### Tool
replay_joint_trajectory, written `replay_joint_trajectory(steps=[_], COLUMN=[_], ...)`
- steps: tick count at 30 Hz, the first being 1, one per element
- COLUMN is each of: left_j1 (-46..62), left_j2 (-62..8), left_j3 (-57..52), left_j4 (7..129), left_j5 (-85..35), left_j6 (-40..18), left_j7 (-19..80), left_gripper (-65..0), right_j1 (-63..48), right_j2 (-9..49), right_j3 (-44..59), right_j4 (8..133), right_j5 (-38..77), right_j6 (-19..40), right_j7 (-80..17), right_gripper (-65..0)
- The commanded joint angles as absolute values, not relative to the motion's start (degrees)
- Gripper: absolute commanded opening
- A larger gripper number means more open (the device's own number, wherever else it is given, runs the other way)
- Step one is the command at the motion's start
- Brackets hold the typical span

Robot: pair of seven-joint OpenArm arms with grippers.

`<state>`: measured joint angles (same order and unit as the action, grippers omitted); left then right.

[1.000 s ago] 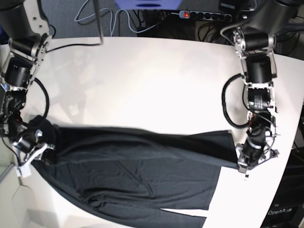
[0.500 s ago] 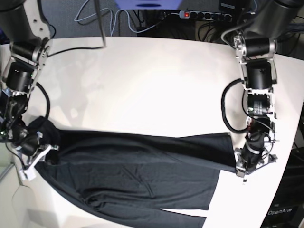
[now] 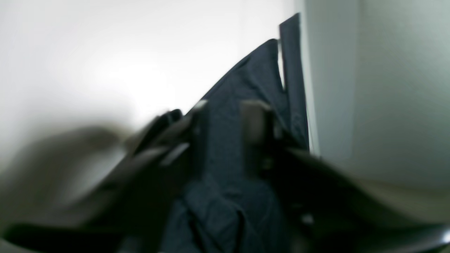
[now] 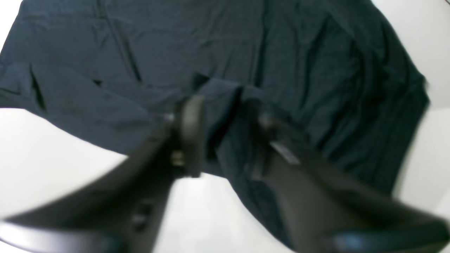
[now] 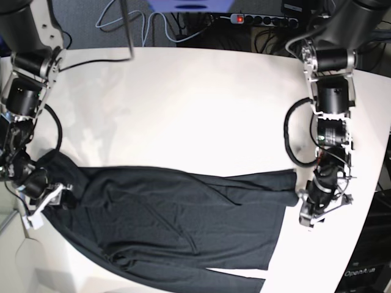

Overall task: Fold the T-shirt properly
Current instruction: 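Drag the shirt with both grippers further away from the robot, then open the right gripper and lift it off the shirt corner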

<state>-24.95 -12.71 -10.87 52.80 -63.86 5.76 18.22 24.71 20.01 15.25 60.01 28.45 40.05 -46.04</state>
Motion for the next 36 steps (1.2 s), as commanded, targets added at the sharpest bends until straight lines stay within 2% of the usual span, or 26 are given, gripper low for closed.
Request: replay_joint_trajectory(steps=[1, 4, 12, 19, 21, 22, 24, 26, 27, 29, 30, 32, 36], left_j1=[-26.51, -24.75, -22.11, -22.37, -22.55, -22.73, -23.52, -23.69, -23.6, -23.6, -23.6, -23.69, -23.78], left_j2=[-13.23, -13.23, -12.7, -11.21, -11.21, -11.21, -11.21, -11.12, -11.12, -11.03, -11.03, -11.03, -11.03], left_j3=[-10.95, -10.95, -10.95, -10.77, -9.63, -8.84, -7.96, -8.04, -8.04, -8.04, -8.04, -8.04, -8.13], left_j4=[53.93, 54.55, 54.29, 53.85, 53.85, 53.85, 53.85, 53.85, 53.76, 53.67, 53.67, 52.53, 48.75], left_j5=[-64.13, -64.66, -64.13, -63.96, -62.9, -61.85, -59.82, -58.42, -57.71, -56.57, -55.78, -54.81, -54.55], left_j6=[3.74, 0.4, -4.35, -4.7, -4.7, -4.7, -4.62, -4.44, -4.44, -4.35, -4.35, -4.35, -4.62], left_j7=[17.89, 17.98, 20.79, 20.7, 20.7, 20.7, 20.7, 20.7, 20.7, 20.7, 20.7, 20.7, 20.62], left_gripper=[-34.6, -24.4, -24.0, -24.0, -24.3, -25.9, -34.1, -46.2, -53.2, -63.4, -64.8, -62.6, -62.3], right_j1=[25.89, 24.48, 20.7, 20.62, 20.53, 20.7, 20.88, 20.97, 21.05, 21.58, 21.67, 21.67, 21.41], right_j2=[20.88, 20.97, 22.73, 23.69, 23.78, 23.78, 23.87, 23.87, 23.87, 23.87, 23.87, 23.87, 23.87], right_j3=[15.43, 15.6, 17.27, 19.12, 19.03, 19.03, 19.03, 19.03, 19.03, 18.95, 18.95, 18.95, 18.86], right_j4=[60.97, 61.05, 61.23, 60.97, 60.26, 59.56, 57.89, 56.4, 55.87, 54.73, 54.02, 52.7, 52.09], right_j5=[29.41, 29.41, 29.49, 29.41, 29.41, 29.41, 29.41, 29.41, 29.41, 29.41, 29.41, 29.41, 29.32], right_j6=[40.0, 40.0, 40.0, 40.0, 40.0, 40.0, 40.0, 40.0, 40.0, 40.0, 40.0, 40.0, 40.0], right_j7=[-44.97, -44.97, -44.53, -42.15, -41.19, -41.01, -40.84, -40.84, -40.84, -40.75, -40.31, -38.81, -38.02], right_gripper=[-31.8, -24.5, -24.2, -24.5, -28.6, -33.4, -46.0, -58.3, -62.2, -64.1, -64.0, -64.1, -64.1])
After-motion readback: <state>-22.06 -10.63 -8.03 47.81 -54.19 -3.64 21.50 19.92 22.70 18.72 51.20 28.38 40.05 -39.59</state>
